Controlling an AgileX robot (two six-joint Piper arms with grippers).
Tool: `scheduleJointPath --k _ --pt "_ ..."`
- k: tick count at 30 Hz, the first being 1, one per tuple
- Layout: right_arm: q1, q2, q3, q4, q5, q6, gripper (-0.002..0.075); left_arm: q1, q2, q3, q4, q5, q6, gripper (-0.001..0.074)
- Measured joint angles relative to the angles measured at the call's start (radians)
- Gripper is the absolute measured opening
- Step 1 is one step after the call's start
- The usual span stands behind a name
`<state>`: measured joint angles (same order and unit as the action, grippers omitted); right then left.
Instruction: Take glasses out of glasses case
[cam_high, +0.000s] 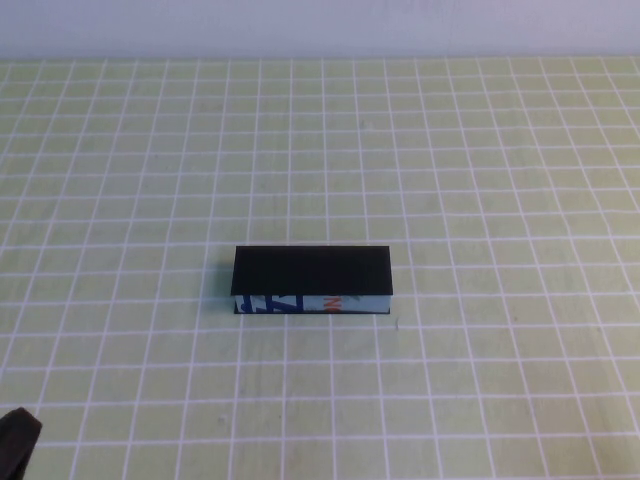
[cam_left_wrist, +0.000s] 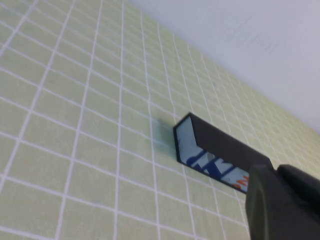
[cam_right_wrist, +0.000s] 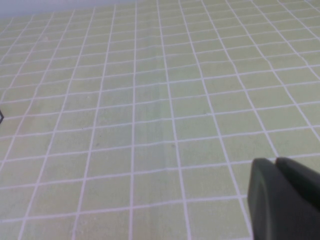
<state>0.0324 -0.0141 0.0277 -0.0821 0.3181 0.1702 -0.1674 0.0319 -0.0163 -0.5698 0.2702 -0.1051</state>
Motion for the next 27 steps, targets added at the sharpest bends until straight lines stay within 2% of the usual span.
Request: scheduleJointPath --k 5,13,20,27 --pt "0.000 0.000 0.000 0.000 0.000 0.000 -0.0018 0.000 0.143 -0.140 -0.010 0.154 0.036 -0.0004" --pt "0.000 0.000 0.000 0.000 0.000 0.000 -0.0018 0.000 0.504 -0.420 -0.005 0.418 0.300 -0.0004" --pt "0.000 0.000 0.000 0.000 0.000 0.000 -0.0018 0.000 0.889 -0.695 -0.011 0.437 0.498 -0.0004" --pt "0.000 0.000 0.000 0.000 0.000 0.000 -0.0018 0.000 1.317 -1.008 -0.120 0.451 0.704 -0.0004"
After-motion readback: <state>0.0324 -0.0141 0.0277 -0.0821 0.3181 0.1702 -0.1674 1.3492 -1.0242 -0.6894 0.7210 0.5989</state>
